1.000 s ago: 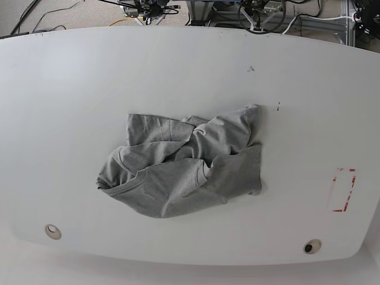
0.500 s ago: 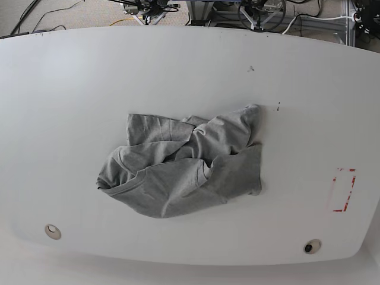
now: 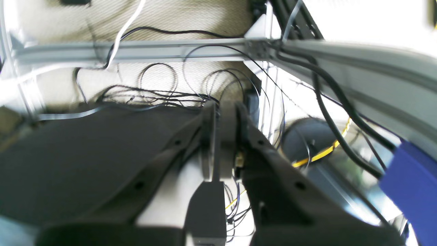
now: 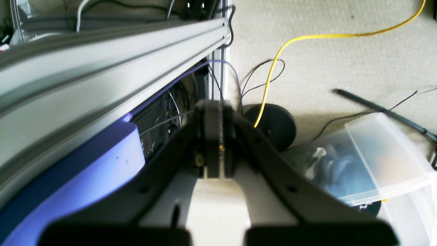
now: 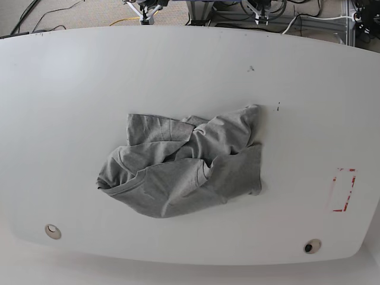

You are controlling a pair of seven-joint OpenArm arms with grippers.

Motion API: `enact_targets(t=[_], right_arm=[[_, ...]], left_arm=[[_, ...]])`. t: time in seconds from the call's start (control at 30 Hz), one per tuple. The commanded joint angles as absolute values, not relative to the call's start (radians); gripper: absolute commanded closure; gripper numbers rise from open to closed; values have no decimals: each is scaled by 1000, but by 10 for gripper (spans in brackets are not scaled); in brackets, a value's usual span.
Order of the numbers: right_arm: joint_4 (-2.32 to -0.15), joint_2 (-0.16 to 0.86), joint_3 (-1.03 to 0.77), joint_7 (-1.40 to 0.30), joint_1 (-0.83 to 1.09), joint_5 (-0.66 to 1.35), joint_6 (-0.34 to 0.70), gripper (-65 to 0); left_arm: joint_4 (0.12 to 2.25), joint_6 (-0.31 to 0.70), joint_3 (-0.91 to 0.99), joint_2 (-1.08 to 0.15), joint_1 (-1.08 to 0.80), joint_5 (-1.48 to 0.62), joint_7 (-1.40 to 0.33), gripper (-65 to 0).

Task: Layout the t-shirt on the table in an organized manner, then fold the t-shirt properly

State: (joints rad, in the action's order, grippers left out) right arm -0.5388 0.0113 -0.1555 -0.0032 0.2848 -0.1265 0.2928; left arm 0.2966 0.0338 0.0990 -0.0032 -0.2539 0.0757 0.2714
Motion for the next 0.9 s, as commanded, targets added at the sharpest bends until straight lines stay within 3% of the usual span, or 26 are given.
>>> enact_targets(t=[0.0,0.2,0.87], right_arm=[[-598,12,-156,4,323,-120,297,-6],[-690,12,-156,4,386,-119,266,-5],[-1043,-15,-153,4,636,-119,251,-5]], left_arm=[[300,30,134,-8,-278,74,294,-22],[321,33,154,-28,-314,79,357,-22],[768,35,154,-47,-631,81,360,-19]])
